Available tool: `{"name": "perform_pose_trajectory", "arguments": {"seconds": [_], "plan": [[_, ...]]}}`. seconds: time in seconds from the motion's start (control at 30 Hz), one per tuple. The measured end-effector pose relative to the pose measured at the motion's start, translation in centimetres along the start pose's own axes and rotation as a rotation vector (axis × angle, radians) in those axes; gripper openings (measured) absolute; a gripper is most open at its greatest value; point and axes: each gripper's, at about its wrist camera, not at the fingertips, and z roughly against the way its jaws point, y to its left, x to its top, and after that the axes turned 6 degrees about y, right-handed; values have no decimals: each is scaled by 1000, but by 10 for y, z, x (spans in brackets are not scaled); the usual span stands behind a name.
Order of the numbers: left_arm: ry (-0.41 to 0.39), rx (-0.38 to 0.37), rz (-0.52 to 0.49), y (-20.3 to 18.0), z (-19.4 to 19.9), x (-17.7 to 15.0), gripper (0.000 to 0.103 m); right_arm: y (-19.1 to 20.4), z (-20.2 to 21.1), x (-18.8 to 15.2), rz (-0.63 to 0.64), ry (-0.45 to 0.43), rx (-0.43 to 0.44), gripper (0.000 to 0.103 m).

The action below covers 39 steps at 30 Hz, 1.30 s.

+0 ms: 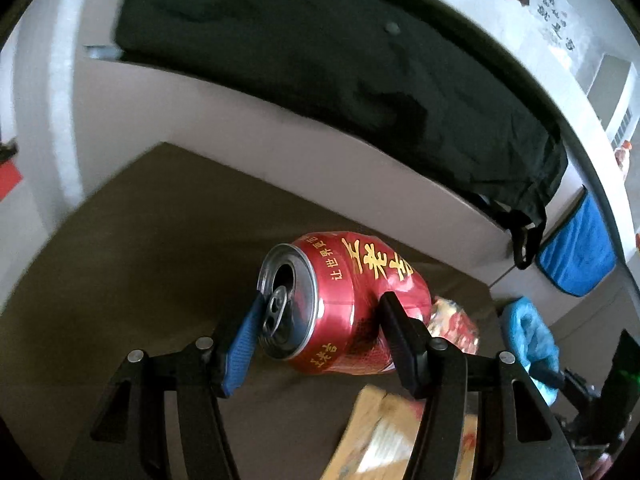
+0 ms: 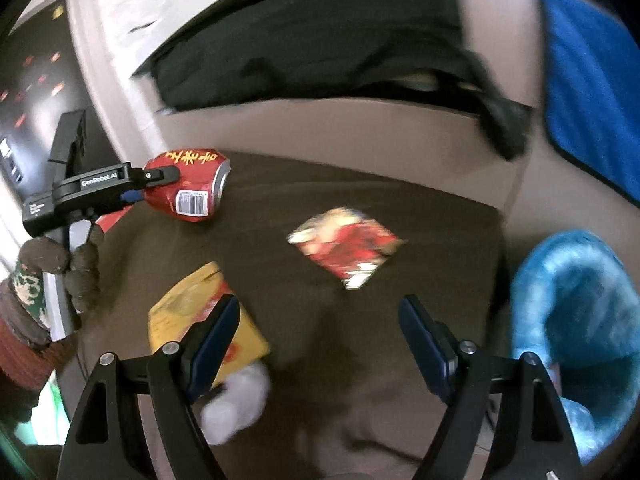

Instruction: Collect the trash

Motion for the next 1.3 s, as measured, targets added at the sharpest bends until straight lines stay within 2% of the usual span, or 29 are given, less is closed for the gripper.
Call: {"name": "perform_pose_trajectory", "arguments": {"seconds": [0.13, 0.33, 0.47, 0.63, 0.73, 0.87, 1.03, 1.13, 1.23, 1.3], "plan": [[-29, 35, -4, 19, 35, -21, 60, 36, -9, -1, 83, 31, 62, 79], [-50, 35, 41, 37, 59, -45, 60, 78, -39, 5, 273, 132, 146, 79], [-73, 24, 61, 49, 75, -61, 59, 76, -68, 18, 247, 233, 225, 79], [-106, 30, 82, 56, 95, -72, 59, 75, -84, 17, 175, 290, 250, 79], [-123, 37, 86, 59, 102, -74, 59, 93, -83, 9, 204, 308, 277, 79], [-143, 42, 88, 60, 112, -81, 59, 126, -88, -5, 290, 344, 250, 80], [-178, 120, 71, 64, 127, -94, 58, 164, -88, -14, 351, 351, 222, 81], [-197, 122, 83, 72, 138, -103, 58, 181, -89, -17, 378, 335, 156, 82], [-200, 132, 85, 78, 139, -110, 58, 197, -92, -22, 405, 312, 75, 86], [-186, 107, 113, 86, 137, -115, 58, 202, -94, -27, 399, 297, 51, 95]]}}
